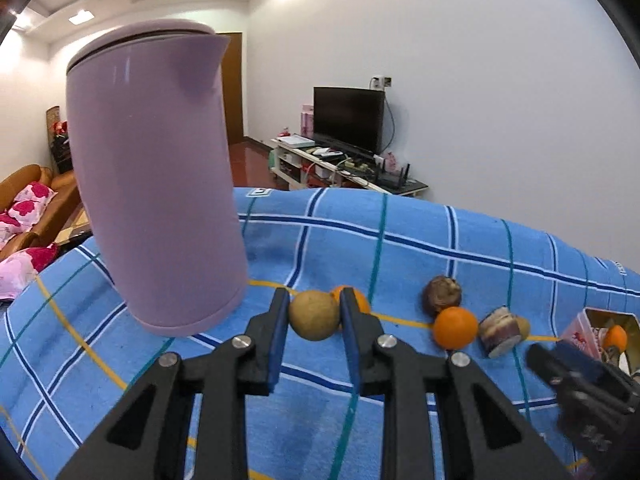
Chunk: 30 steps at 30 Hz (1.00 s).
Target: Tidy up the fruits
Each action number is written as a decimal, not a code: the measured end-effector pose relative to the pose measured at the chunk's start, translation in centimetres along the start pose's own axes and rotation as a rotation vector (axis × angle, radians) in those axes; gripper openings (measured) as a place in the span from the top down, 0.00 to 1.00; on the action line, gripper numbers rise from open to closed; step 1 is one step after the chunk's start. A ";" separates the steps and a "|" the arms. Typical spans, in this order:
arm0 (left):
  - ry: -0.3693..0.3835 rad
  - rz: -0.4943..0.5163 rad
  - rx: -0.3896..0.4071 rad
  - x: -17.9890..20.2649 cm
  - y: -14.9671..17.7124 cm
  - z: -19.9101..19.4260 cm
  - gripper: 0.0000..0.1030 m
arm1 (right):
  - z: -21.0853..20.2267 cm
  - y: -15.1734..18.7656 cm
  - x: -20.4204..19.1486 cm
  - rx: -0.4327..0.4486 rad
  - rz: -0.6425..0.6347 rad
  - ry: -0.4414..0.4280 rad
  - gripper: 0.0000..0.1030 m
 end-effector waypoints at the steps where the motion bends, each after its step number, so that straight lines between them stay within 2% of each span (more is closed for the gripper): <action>1: -0.004 -0.001 -0.005 -0.1 0.1 0.1 0.73 | 1.2 0.1 -0.3 -0.041 0.005 -0.011 0.50; 7: -0.026 -0.001 -0.021 -0.4 0.3 0.9 0.73 | 5.3 0.2 0.1 -0.143 0.017 0.021 0.52; 15: -0.097 -0.023 -0.007 -2.4 -0.3 0.9 0.73 | 7.7 -1.4 -0.7 -0.157 -0.079 0.095 0.56; 19: -0.065 -0.061 -0.038 -2.9 0.1 1.5 0.73 | 7.4 -1.0 -1.1 -0.164 -0.129 0.097 0.56; 21: -0.057 -0.053 -0.041 -2.5 0.2 1.5 0.73 | 6.8 -0.6 -1.2 -0.157 -0.120 0.056 0.57; 23: -0.063 -0.029 -0.028 -2.0 0.2 1.3 0.73 | 5.0 -0.5 -1.4 -0.099 -0.071 -0.044 0.57; 26: -0.050 -0.014 -0.014 -1.3 0.2 0.9 0.73 | 2.1 -0.1 -1.6 -0.020 -0.054 -0.122 0.56; 30: -0.013 0.001 -0.008 -0.2 0.5 0.4 0.73 | -0.9 0.8 -2.2 0.054 -0.072 -0.151 0.56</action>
Point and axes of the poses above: each gripper's, at about its wrist camera, not at the fingertips, and z roughly the way its jaws point, x to its right, y to its underside, the point moved 9 cm from there along z, roughly the way its jaws point
